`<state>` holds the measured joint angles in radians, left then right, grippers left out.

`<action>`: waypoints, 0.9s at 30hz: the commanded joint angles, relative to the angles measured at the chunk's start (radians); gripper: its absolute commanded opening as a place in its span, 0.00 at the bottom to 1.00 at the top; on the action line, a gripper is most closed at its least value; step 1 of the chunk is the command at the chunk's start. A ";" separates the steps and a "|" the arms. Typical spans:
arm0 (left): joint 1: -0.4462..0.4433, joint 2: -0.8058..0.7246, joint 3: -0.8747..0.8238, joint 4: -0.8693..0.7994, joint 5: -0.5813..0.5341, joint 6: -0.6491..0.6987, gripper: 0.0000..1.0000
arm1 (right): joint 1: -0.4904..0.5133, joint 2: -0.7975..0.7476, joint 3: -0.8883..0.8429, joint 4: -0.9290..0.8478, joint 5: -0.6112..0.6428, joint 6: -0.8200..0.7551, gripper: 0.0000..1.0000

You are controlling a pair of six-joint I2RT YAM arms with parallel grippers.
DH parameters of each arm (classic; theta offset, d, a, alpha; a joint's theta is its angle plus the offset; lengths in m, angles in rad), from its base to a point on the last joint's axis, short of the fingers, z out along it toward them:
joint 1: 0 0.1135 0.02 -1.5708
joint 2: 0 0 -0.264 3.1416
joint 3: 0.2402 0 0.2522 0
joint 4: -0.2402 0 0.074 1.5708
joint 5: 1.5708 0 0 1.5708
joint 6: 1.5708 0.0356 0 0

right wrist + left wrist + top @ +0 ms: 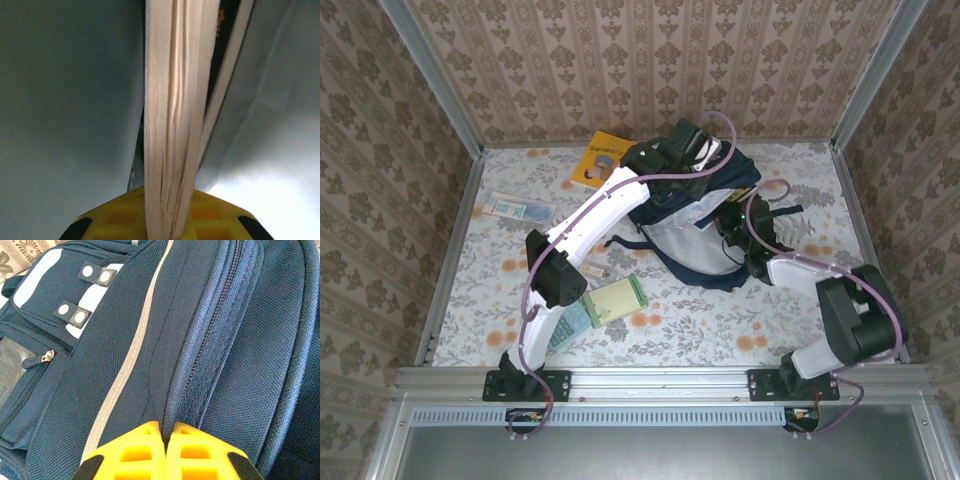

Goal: Pack the student bag

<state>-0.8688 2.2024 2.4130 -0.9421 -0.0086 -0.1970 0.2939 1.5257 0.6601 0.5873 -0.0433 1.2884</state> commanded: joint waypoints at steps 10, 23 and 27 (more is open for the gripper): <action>-0.003 -0.092 0.028 0.083 0.064 -0.051 0.00 | 0.057 0.307 0.277 0.148 0.259 0.116 0.01; 0.015 -0.091 0.009 0.064 0.077 -0.077 0.00 | 0.057 0.381 0.373 0.008 0.252 0.086 0.55; 0.031 -0.090 0.001 0.060 0.089 -0.088 0.00 | 0.057 0.285 0.274 -0.034 0.257 0.081 0.59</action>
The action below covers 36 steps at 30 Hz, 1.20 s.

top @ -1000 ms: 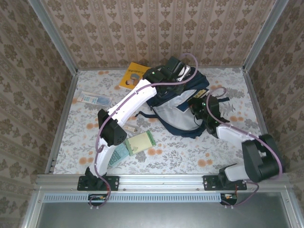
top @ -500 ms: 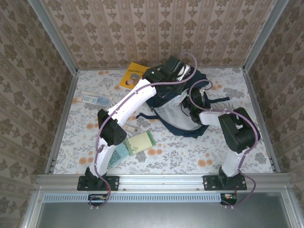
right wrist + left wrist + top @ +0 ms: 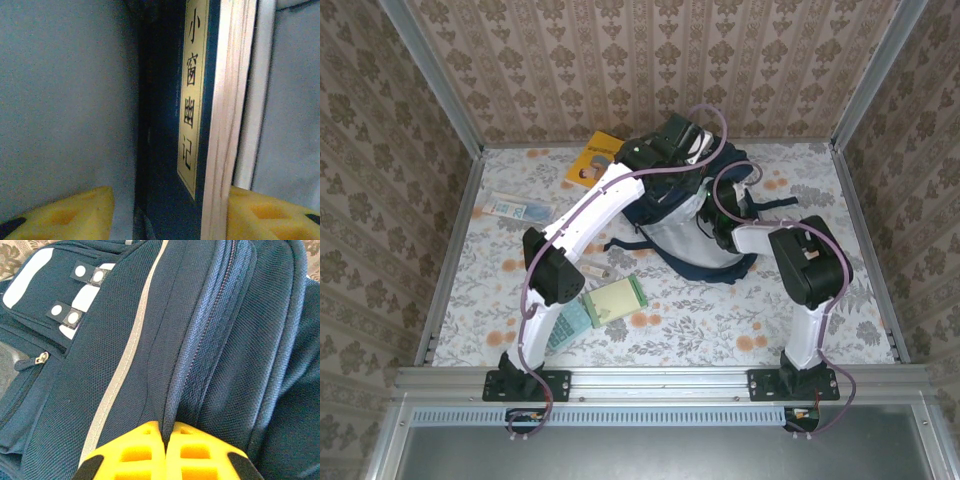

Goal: Pack the student bag

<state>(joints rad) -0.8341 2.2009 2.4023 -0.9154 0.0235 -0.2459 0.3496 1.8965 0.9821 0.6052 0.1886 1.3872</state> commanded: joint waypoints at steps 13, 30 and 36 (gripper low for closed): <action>0.006 -0.078 -0.027 0.067 0.086 -0.033 0.00 | -0.019 -0.515 -0.330 -0.317 0.023 -0.129 0.65; 0.038 -0.056 -0.214 0.143 0.194 -0.069 0.32 | -0.082 -1.131 -0.415 -0.784 -0.014 -0.395 0.57; 0.142 -0.110 -0.281 0.178 0.213 -0.104 0.54 | -0.070 -1.051 -0.326 -0.779 -0.101 -0.442 0.55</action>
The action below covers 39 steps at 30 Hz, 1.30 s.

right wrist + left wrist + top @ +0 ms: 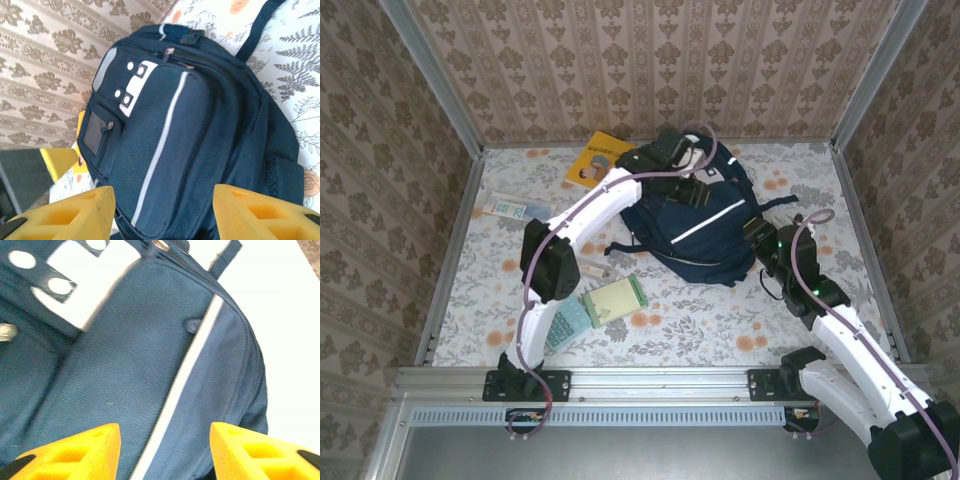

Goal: Pack the student bag

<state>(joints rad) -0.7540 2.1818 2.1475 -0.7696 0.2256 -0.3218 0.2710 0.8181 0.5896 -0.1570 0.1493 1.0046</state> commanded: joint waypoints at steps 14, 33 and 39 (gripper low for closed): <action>0.438 -0.030 -0.169 0.133 -0.076 -0.067 0.44 | 0.135 0.326 0.349 -0.028 -0.175 -0.158 0.52; 0.556 0.344 0.130 0.029 0.033 -0.160 0.44 | 0.206 0.419 0.427 -0.042 -0.195 -0.145 0.60; 0.561 0.317 0.019 -0.033 0.001 -0.171 0.39 | 0.218 0.439 0.435 -0.030 -0.211 -0.143 0.61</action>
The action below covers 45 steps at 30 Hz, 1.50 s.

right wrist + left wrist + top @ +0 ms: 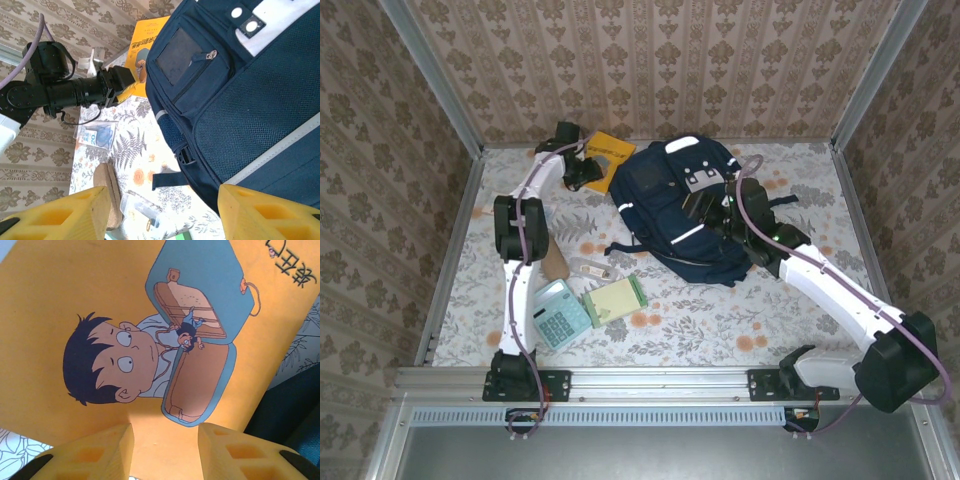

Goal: Pack the student bag

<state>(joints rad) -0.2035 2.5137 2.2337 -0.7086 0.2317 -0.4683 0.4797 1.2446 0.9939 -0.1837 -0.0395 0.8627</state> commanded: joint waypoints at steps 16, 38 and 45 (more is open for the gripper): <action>-0.006 -0.437 -0.640 0.023 -0.050 -0.052 0.38 | 0.047 0.070 0.032 0.052 -0.056 0.012 0.61; 0.027 -0.360 -0.624 0.075 0.012 -0.012 0.38 | 0.157 0.177 0.108 0.023 -0.046 -0.022 0.62; -0.046 -0.507 -0.874 0.146 0.000 -0.099 0.38 | 0.188 0.338 0.222 0.022 -0.100 -0.035 0.62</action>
<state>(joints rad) -0.2111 2.0380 1.4551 -0.5209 0.2245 -0.5110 0.6529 1.5330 1.1507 -0.1612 -0.1051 0.8570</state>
